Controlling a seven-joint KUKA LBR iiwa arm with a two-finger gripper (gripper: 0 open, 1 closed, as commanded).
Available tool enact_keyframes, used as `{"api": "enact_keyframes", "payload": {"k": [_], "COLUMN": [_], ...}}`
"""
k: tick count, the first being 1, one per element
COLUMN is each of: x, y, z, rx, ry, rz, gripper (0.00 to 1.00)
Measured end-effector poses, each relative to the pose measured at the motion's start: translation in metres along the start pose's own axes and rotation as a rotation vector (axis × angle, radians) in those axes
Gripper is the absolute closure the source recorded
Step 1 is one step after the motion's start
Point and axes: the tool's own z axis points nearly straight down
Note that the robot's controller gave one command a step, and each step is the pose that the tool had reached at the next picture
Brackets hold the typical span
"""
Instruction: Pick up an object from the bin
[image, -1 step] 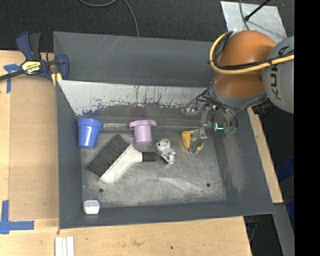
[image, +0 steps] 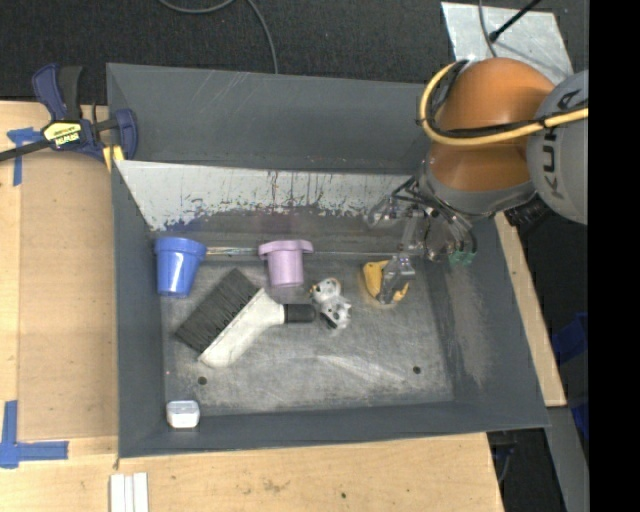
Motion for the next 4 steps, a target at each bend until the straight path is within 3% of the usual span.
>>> {"api": "enact_keyframes", "payload": {"k": [1,2,3,4], "x": [0.013,0.019,0.016,0.027], "y": [0.032,0.047,0.05,0.051], "z": [0.066,0.086,0.066,0.107], "rx": [0.0,-0.001,0.0,-0.001], "ry": [-0.004,0.007,-0.004,0.0], "rz": [-0.061,-0.009,0.001,0.169], "gripper": [0.0,0.0,0.0,0.0]}}
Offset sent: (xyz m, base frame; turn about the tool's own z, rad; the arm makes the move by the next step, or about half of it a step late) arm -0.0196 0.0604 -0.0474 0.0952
